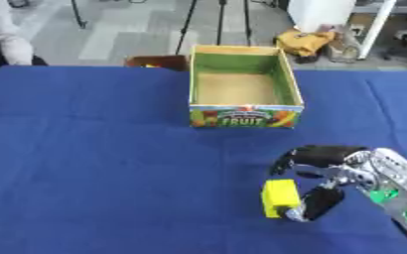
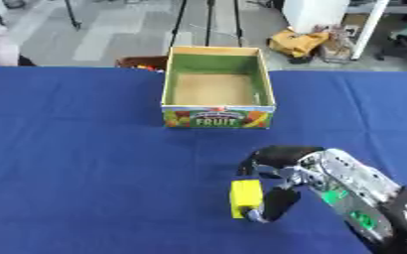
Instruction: Pick up objects on the table and place them in the box.
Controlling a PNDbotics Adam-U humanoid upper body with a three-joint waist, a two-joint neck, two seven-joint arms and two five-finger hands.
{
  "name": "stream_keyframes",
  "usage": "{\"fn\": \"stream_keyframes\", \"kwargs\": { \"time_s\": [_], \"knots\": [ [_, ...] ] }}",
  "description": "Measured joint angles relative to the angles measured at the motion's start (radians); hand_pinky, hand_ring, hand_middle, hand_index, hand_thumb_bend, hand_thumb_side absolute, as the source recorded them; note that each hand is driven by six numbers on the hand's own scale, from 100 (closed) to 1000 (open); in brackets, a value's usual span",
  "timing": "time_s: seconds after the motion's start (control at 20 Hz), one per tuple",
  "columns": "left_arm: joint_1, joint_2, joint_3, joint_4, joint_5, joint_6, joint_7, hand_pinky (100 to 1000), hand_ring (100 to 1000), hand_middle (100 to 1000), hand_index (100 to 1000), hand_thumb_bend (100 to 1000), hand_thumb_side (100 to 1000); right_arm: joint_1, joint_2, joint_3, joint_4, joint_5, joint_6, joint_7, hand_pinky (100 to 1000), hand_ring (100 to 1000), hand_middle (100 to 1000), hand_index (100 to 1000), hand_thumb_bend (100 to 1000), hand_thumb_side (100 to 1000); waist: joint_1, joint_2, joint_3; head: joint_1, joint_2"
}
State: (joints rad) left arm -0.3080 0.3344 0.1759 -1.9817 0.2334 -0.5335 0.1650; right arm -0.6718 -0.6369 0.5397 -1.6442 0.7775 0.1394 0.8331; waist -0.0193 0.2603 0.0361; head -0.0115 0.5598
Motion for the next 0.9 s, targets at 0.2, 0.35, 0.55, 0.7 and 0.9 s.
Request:
{"fn": "stream_keyframes", "kwargs": {
  "time_s": [0.2, 0.35, 0.55, 0.7, 0.9],
  "knots": [
    [0.000, 0.000, 0.000, 0.000, 0.000, 0.001, -0.002, 578, 746, 851, 950, 100, 986, -0.001, 0.002, 0.004, 0.017, 0.003, -0.005, 0.005, 900, 945, 798, 912, 389, 479, 0.000, 0.003, 0.002, -0.001, -0.001],
    [-0.001, -0.004, 0.000, 0.000, 0.000, 0.000, -0.003, 577, 746, 850, 949, 100, 986, -0.001, 0.005, 0.004, 0.030, 0.008, -0.005, 0.005, 897, 940, 761, 884, 376, 473, 0.000, 0.004, 0.004, -0.004, -0.004],
    [-0.001, -0.008, 0.000, 0.000, 0.000, 0.000, -0.004, 578, 746, 850, 950, 100, 986, -0.005, 0.009, 0.006, 0.042, 0.010, -0.002, 0.000, 883, 916, 650, 801, 320, 474, 0.000, 0.004, 0.006, -0.007, -0.007],
    [-0.001, -0.008, -0.001, 0.000, 0.000, -0.001, -0.004, 578, 746, 850, 950, 100, 986, -0.005, 0.010, 0.008, 0.043, 0.008, 0.005, -0.015, 875, 900, 600, 749, 278, 472, 0.000, 0.004, 0.006, -0.007, -0.007],
    [-0.002, -0.008, -0.002, 0.000, 0.000, 0.000, -0.005, 578, 747, 851, 950, 100, 987, -0.006, 0.010, 0.009, 0.043, -0.002, 0.017, -0.035, 866, 885, 555, 702, 243, 453, 0.000, 0.004, 0.006, -0.007, -0.007]
  ]
}}
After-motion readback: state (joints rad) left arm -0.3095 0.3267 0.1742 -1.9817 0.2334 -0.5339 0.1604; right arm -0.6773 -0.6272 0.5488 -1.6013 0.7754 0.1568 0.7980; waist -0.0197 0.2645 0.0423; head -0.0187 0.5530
